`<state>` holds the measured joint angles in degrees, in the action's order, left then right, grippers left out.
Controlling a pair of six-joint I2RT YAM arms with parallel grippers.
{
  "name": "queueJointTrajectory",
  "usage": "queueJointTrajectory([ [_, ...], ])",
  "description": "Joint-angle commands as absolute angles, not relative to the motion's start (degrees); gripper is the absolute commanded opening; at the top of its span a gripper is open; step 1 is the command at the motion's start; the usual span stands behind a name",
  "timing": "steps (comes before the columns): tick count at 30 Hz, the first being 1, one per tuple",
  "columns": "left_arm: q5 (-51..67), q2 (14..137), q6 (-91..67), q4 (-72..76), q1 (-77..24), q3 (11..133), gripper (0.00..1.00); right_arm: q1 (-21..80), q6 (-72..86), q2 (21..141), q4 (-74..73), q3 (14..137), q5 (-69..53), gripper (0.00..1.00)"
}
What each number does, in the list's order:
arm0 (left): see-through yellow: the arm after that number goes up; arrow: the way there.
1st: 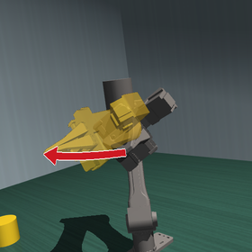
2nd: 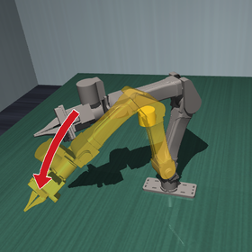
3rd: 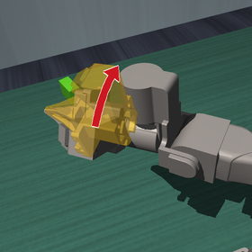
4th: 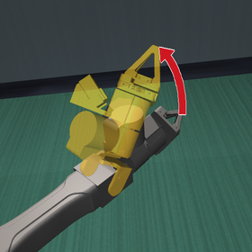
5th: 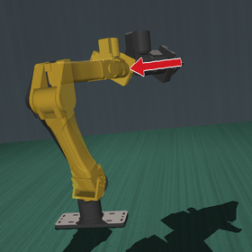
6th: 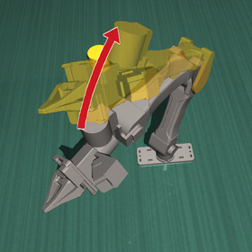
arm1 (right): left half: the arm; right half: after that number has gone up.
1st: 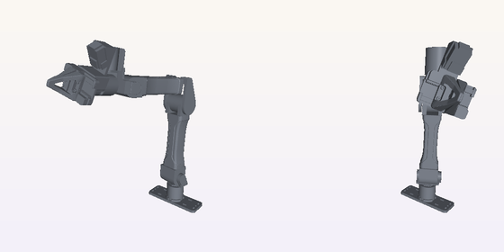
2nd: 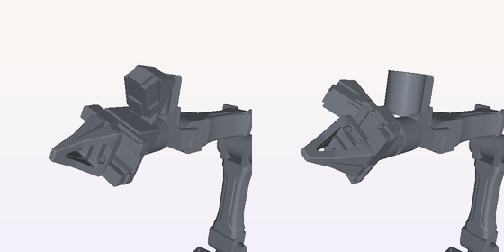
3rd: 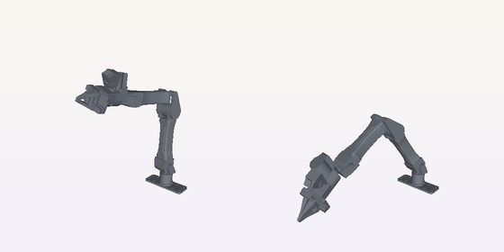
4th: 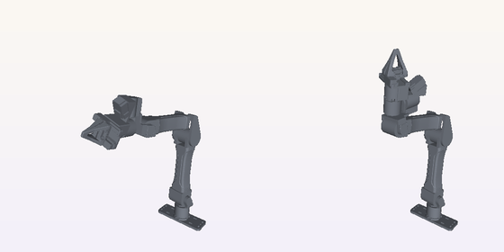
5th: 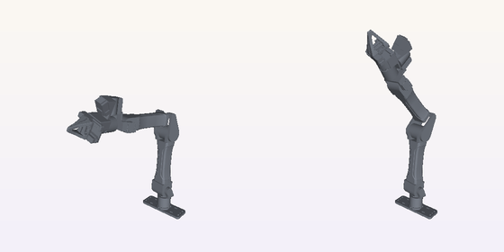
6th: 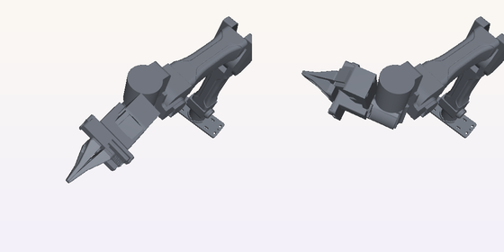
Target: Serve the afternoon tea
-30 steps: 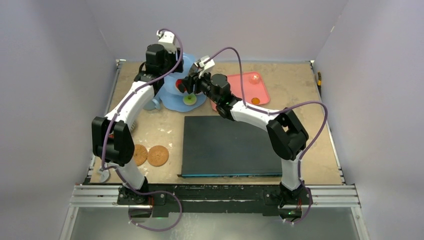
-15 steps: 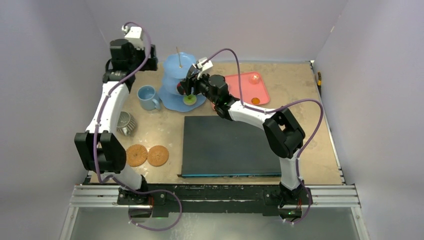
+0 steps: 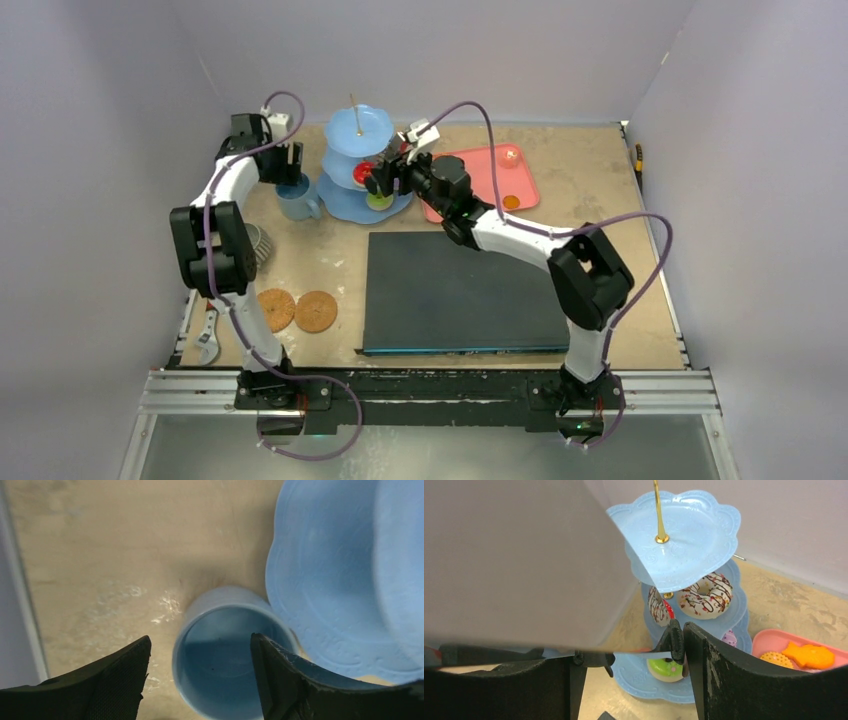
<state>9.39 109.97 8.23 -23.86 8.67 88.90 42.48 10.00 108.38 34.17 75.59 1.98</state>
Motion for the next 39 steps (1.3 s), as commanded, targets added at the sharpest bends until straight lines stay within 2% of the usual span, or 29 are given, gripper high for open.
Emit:
queueJointTrajectory([
  [1, 11.51, 112.95, 13.89, -26.65, 9.5, 92.87, 0.69, 42.58, 9.64, 99.86, 36.69, 72.5, 2.33, 0.69],
  [4, 10.68, 114.57, 14.36, -26.15, 9.79, 93.84, 0.61, 42.48, 9.7, 96.66, 36.44, 69.57, 2.5, 0.69],
  [12, 2.87, 115.46, 18.73, -24.39, 10.65, 91.98, 0.18, 42.12, 10.95, 90.76, 36.19, 63.08, 3.36, 0.67],
  [14, 1.13, 114.75, 20.01, -23.7, 11.58, 90.97, 0.11, 41.93, 11.13, 90.11, 35.98, 62.07, 3.72, 0.67],
  [26, 0.83, 112.13, 27.31, -25.57, 15.16, 88.45, 0.08, 39.19, 12.41, 86.9, 35.82, 58.32, 3.87, 0.67],
  [29, 0.8, 111.36, 28.12, -26.04, 15.2, 88.44, 0.1, 38.5, 12.41, 86.41, 35.37, 58.13, 3.92, 0.67],
  [31, 1.81, 110.9, 28.57, -27.79, 15.41, 90.41, 0.26, 37.71, 12.39, 85.96, 34.89, 57.85, 3.88, 0.67],
  [33, 7.17, 110.7, 29.41, -33.01, 16.12, 95.15, 0.51, 36.9, 12.46, 85.14, 34.68, 57.06, 3.76, 0.67],
  [35, 14.85, 110.64, 30.79, -39.25, 17.1, 101.41, 0.66, 36.04, 12.61, 84.26, 34.39, 56.1, 3.54, 0.67],
  [37, 22.94, 110.8, 34.44, -46.5, 17.43, 108.17, 0.75, 35.2, 12.82, 83.46, 34.2, 55.16, 3.42, 0.67],
  [39, 32.51, 112.12, 39.16, -55.01, 17.42, 115.04, 0.78, 34.4, 13.04, 82.88, 34.19, 54.24, 3.26, 0.67],
])
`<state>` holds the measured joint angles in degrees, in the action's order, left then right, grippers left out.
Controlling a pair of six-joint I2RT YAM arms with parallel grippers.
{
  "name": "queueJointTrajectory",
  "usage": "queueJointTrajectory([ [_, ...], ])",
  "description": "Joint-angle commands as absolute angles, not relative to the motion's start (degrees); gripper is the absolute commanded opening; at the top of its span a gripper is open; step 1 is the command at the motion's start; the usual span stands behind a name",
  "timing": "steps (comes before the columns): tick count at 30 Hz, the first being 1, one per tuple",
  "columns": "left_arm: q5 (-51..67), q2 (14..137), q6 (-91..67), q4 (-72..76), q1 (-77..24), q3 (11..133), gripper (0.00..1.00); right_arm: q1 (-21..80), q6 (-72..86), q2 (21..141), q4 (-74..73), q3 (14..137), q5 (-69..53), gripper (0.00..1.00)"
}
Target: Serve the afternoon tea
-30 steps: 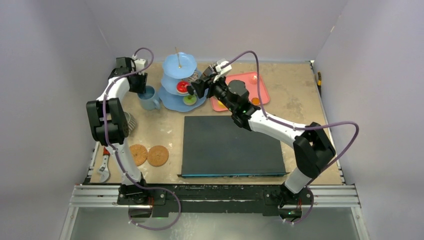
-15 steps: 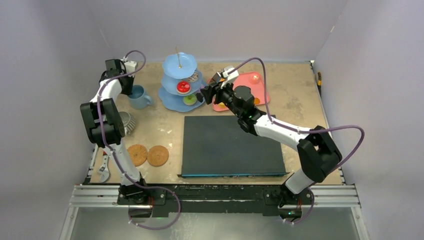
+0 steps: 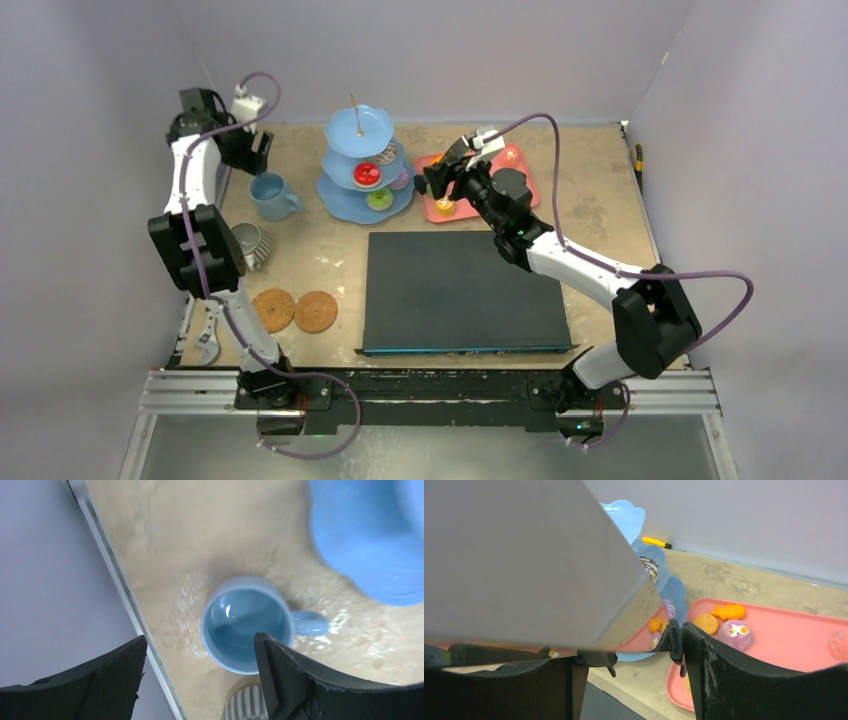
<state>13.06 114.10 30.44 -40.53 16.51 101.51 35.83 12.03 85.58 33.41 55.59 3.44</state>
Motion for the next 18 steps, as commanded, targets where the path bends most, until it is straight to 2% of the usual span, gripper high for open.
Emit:
queueJointTrajectory([
  [1, 36.11, 112.86, 41.08, -58.81, 17.31, 118.42, 0.79, 34.08, 13.28, 82.57, 34.19, 53.78, 3.1, 0.67],
  [4, 45.31, 114.72, 45.47, -67.73, 15.86, 126.46, 0.8, 33.41, 13.64, 81.95, 34.19, 52.91, 2.9, 0.67],
  [7, 52.02, 113.45, 45.31, -67.49, 12.5, 126.07, 0.8, 33.16, 13.65, 81.74, 33.95, 52.6, 2.89, 0.66],
  [13, 60.14, 108.04, 36.01, -44.22, 5.48, 114.49, 0.77, 32.96, 13.77, 81.49, 33.7, 52.38, 3.09, 0.66],
  [18, 68.43, 115.37, 28.79, -35.99, 5.36, 122.59, 0.77, 32.79, 13.57, 80.59, 32.96, 52.31, 3.12, 0.66],
])
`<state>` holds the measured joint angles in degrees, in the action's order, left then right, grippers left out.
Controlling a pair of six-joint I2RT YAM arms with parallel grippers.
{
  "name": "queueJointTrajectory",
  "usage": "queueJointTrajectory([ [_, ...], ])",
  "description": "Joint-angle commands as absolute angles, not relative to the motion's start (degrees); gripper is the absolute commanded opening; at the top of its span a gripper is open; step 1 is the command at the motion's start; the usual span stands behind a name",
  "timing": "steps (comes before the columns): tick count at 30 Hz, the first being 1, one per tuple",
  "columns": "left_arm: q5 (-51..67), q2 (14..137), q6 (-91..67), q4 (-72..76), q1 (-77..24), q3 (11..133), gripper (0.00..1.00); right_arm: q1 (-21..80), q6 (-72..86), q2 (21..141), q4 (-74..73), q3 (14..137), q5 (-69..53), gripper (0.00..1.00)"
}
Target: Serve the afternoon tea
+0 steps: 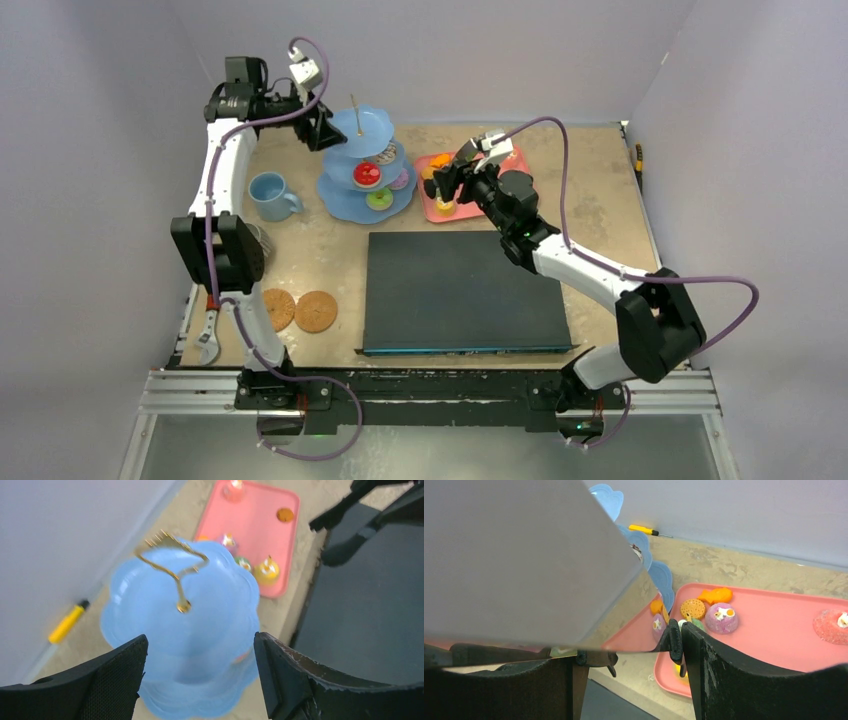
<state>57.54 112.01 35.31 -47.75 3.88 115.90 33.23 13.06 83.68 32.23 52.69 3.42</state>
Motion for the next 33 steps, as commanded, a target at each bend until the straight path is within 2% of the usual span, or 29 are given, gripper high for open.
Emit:
queueJointTrajectory([
  [1, 69.07, 116.82, 26.52, -33.99, 5.36, 124.02, 0.77, 32.78, 13.5, 80.3, 32.76, 52.37, 3.24, 0.66],
  [6, 70.64, 119.67, 16.71, -21.67, 4.14, 123.97, 0.76, 32.52, 13.45, 79.47, 32.43, 52.34, 3.23, 0.66],
  [15, 70.39, 122.7, 13.3, -15.69, 1.98, 122.72, 0.71, 32.17, 13.38, 79.34, 32.27, 53.02, 2.9, 0.66],
  [22, 69.05, 120.81, 16.0, -16.05, 1.47, 116.69, 0.58, 31.92, 13.6, 79.62, 32.69, 53.34, 2.38, 0.66],
  [28, 68.48, 119.74, 19.29, -18.39, 1.49, 113.85, 0.52, 31.73, 13.78, 79.77, 32.87, 53.55, 2.05, 0.66],
  [33, 68.42, 119.12, 14.34, -11.78, 1.44, 111.43, 0.39, 31.68, 13.91, 79.7, 32.93, 53.36, 1.85, 0.65],
])
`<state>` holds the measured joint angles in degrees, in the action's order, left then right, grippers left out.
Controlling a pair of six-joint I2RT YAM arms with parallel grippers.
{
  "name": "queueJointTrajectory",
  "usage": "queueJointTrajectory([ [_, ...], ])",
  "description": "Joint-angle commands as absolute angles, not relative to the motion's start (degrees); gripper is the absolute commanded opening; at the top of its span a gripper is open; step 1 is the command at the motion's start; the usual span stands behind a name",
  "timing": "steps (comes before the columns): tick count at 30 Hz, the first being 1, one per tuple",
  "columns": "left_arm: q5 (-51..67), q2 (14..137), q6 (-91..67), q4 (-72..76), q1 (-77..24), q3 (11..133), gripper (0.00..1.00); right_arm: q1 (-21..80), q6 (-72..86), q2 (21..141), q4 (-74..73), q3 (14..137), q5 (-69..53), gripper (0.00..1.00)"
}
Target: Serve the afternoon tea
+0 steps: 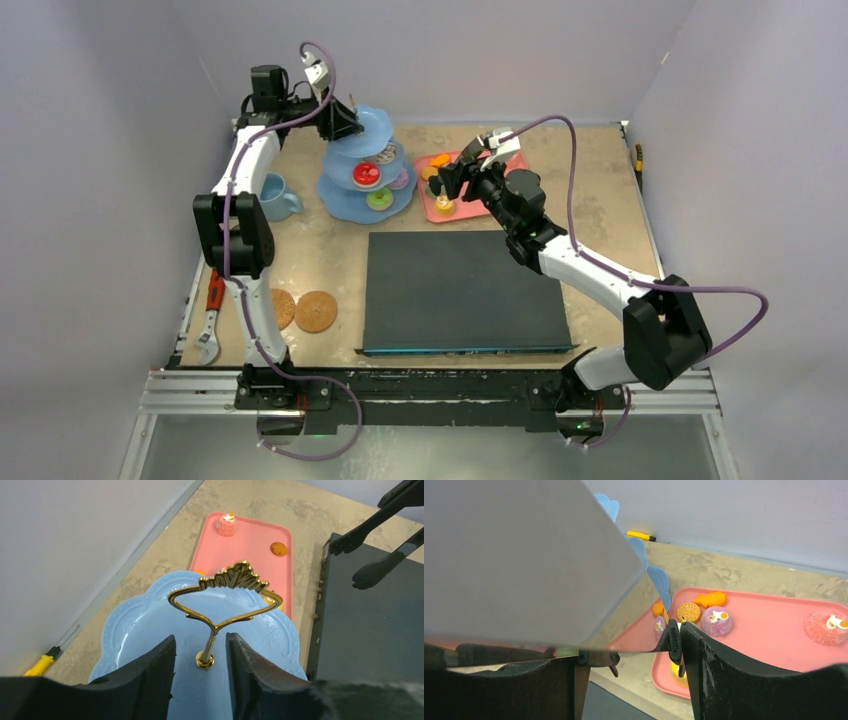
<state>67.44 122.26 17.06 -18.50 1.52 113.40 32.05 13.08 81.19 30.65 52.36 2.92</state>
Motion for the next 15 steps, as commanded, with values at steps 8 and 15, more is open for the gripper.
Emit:
queueJointTrajectory([
  [8, 69.36, 118.22, 8.22, -1.85, 1.36, 107.54, 0.27, 31.64, 14.33, 79.9, 32.94, 52.67, 1.37, 0.63],
  [15, 69.42, 116.98, 6.65, 2.5, 1.02, 105.79, 0.29, 31.64, 14.58, 80.28, 32.93, 52.62, 0.91, 0.62],
])
